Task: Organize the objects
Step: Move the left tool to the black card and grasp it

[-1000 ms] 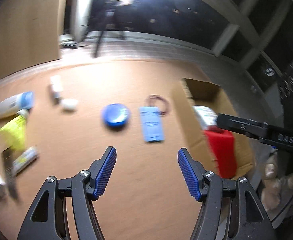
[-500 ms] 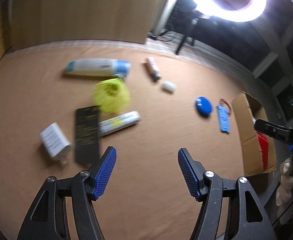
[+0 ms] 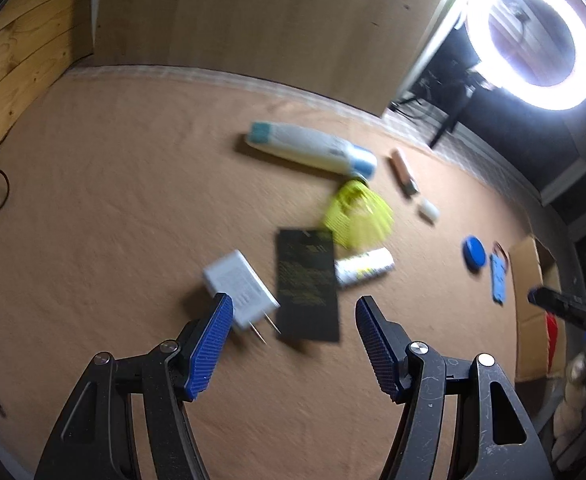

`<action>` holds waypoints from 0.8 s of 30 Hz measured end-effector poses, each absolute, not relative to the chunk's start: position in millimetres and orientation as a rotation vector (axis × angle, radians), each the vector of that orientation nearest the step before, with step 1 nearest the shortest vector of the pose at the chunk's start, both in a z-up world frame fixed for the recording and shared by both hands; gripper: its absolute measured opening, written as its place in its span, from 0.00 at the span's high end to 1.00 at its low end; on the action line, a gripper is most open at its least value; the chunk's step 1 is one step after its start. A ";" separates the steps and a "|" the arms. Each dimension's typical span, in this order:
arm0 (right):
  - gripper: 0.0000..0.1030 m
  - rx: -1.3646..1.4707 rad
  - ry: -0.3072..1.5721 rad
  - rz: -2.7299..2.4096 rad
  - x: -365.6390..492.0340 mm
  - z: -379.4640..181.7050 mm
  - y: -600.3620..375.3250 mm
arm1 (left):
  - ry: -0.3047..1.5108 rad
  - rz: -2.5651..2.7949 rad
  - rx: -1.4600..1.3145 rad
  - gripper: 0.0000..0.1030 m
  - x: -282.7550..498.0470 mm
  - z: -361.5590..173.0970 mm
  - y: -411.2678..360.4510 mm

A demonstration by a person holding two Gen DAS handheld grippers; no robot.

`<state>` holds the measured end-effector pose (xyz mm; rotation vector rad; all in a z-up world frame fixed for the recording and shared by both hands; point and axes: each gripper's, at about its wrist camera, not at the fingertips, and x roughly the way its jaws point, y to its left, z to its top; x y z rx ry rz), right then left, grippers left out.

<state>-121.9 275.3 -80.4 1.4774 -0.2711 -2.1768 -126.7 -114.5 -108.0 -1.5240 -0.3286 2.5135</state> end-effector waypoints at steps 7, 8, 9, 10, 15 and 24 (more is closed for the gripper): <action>0.47 1.480 -0.246 -2.162 -114.5 -80.4 259.2 | -0.321 2.525 -1.584 0.35 -168.1 -122.4 -128.8; 0.47 1.482 -0.246 -2.162 -114.0 -80.6 259.2 | -0.318 2.521 -1.590 0.35 -172.2 -125.2 -129.4; 0.47 1.485 -0.245 -2.163 -113.7 -80.7 259.2 | -0.312 2.519 -1.597 0.35 -174.5 -127.6 -130.0; 0.47 1.489 -0.245 -2.163 -113.4 -81.5 259.8 | -0.308 2.518 -1.602 0.35 -176.4 -130.3 -130.6; 0.47 1.516 -0.254 -2.160 -114.7 -88.2 261.5 | -0.317 2.486 -1.600 0.36 -182.2 -136.9 -127.2; 0.47 1.527 -0.240 -2.158 -117.2 -90.0 260.3 | -0.201 2.346 -1.632 0.34 -192.6 -144.4 -94.0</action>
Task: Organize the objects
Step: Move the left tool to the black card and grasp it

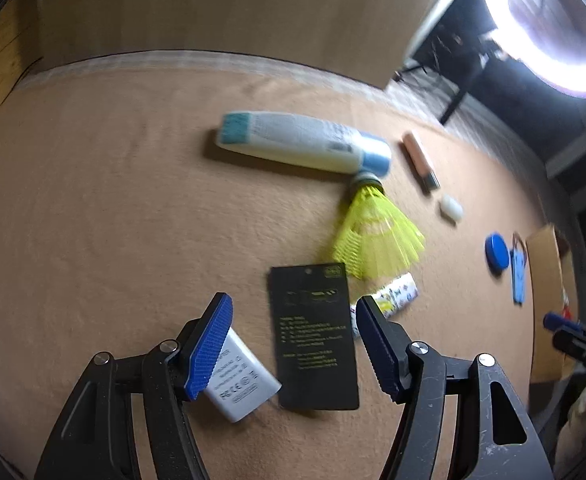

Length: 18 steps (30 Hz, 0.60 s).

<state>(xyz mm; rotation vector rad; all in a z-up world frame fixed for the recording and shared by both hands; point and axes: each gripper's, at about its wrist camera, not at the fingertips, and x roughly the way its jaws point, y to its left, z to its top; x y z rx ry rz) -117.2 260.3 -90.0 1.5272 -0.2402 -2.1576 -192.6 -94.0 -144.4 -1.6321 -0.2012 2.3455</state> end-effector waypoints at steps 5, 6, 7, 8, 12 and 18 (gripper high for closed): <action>0.47 1.543 -0.248 -2.155 -120.8 -94.4 263.8 | -0.077 2.313 -1.632 0.34 -187.7 -142.5 -74.5; 0.47 1.548 -0.251 -2.153 -122.3 -95.8 263.8 | -0.036 2.305 -1.631 0.34 -186.9 -143.0 -69.1; 0.47 1.551 -0.253 -2.152 -122.7 -96.4 264.0 | -0.006 2.289 -1.634 0.34 -186.5 -144.4 -63.6; 0.47 1.552 -0.254 -2.150 -123.4 -96.9 264.5 | 0.018 2.272 -1.639 0.34 -185.9 -146.1 -58.5; 0.47 1.545 -0.249 -2.146 -122.8 -95.2 263.5 | 0.064 2.244 -1.669 0.34 -185.0 -153.4 -52.4; 0.47 1.540 -0.256 -2.150 -122.4 -93.9 266.7 | 0.104 2.235 -1.713 0.34 -177.0 -159.2 -62.7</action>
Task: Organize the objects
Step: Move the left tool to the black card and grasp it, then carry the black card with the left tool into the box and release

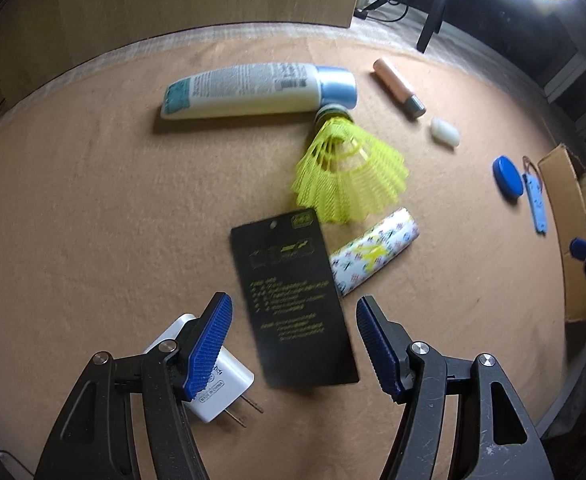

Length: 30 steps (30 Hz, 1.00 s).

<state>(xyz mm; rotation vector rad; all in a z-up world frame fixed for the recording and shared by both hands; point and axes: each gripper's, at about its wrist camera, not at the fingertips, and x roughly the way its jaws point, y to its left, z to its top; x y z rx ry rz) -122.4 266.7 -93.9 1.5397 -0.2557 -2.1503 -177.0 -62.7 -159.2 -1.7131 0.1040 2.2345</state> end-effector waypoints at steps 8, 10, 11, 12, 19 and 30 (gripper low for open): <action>0.47 1.554 -0.270 -2.147 -123.5 -97.0 269.3 | 0.150 2.268 -1.737 0.34 -172.5 -162.8 -63.3; 0.47 1.550 -0.268 -2.146 -122.3 -96.3 269.5 | 0.155 2.276 -1.733 0.34 -172.4 -162.0 -62.6; 0.47 1.548 -0.268 -2.145 -121.6 -96.2 269.8 | 0.150 2.283 -1.731 0.36 -172.2 -161.1 -63.8; 0.47 1.547 -0.269 -2.146 -120.8 -96.2 270.1 | 0.141 2.292 -1.730 0.40 -171.9 -160.5 -65.0; 0.47 1.549 -0.278 -2.159 -117.9 -97.0 277.4 | 0.091 2.297 -1.723 0.48 -164.0 -155.1 -73.1; 0.47 1.507 -0.271 -2.205 -110.0 -82.2 297.4 | 0.030 2.354 -1.651 0.48 -135.9 -131.1 -67.0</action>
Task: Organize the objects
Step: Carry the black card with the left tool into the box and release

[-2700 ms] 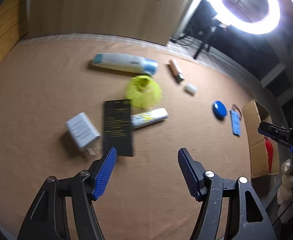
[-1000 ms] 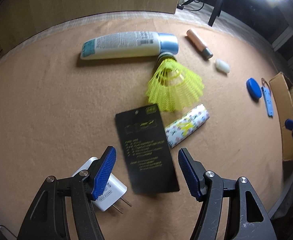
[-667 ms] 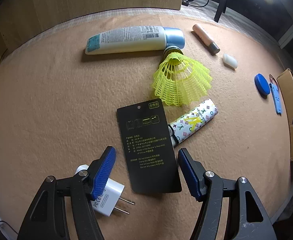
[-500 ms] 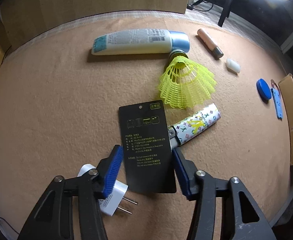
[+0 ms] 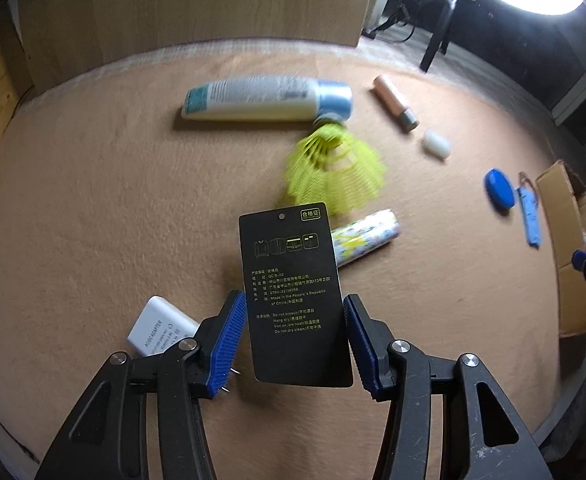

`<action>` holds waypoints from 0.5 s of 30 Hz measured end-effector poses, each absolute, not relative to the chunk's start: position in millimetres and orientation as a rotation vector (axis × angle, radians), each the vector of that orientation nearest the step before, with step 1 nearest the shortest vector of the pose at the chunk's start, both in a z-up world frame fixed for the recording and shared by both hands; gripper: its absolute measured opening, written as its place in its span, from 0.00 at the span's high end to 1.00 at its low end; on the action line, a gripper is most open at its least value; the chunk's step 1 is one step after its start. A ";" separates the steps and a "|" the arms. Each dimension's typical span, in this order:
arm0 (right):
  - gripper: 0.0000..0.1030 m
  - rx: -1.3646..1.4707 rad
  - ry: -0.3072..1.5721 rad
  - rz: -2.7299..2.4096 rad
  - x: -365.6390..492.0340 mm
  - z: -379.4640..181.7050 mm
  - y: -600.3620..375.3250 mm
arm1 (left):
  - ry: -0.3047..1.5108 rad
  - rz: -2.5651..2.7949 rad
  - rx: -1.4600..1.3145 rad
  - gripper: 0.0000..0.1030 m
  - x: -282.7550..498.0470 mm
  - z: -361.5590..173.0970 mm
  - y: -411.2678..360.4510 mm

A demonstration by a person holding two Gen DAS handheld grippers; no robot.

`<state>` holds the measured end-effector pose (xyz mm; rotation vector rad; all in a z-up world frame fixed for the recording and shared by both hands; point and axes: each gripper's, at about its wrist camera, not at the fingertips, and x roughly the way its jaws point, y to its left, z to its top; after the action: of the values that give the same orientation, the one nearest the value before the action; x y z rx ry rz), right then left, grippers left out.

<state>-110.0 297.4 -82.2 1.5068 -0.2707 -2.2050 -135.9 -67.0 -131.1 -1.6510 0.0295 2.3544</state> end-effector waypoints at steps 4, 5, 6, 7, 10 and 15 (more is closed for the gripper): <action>0.47 1.477 -0.268 -2.250 -103.0 -71.9 314.8 | 0.035 2.356 -1.574 0.48 -136.2 -111.5 -40.0; 0.47 1.471 -0.270 -2.261 -101.4 -69.4 319.7 | 0.043 2.351 -1.548 0.48 -132.2 -103.7 -32.4; 0.47 1.466 -0.273 -2.272 -99.4 -66.5 325.8 | 0.049 2.343 -1.528 0.48 -133.1 -99.5 -23.2; 0.47 1.460 -0.276 -2.287 -97.2 -63.7 333.0 | 0.055 2.333 -1.505 0.48 -137.9 -97.3 -5.8; 0.47 1.447 -0.273 -2.337 -91.2 -56.5 353.6 | 0.071 2.291 -1.442 0.48 -130.1 -83.7 30.3; 0.47 1.439 -0.284 -2.419 -80.5 -48.9 390.6 | 0.105 2.196 -1.359 0.48 -115.9 -69.1 98.5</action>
<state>-80.5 390.6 -48.9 1.4394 -0.2842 -2.4186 -115.9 98.5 -69.1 -1.3586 0.1047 2.1958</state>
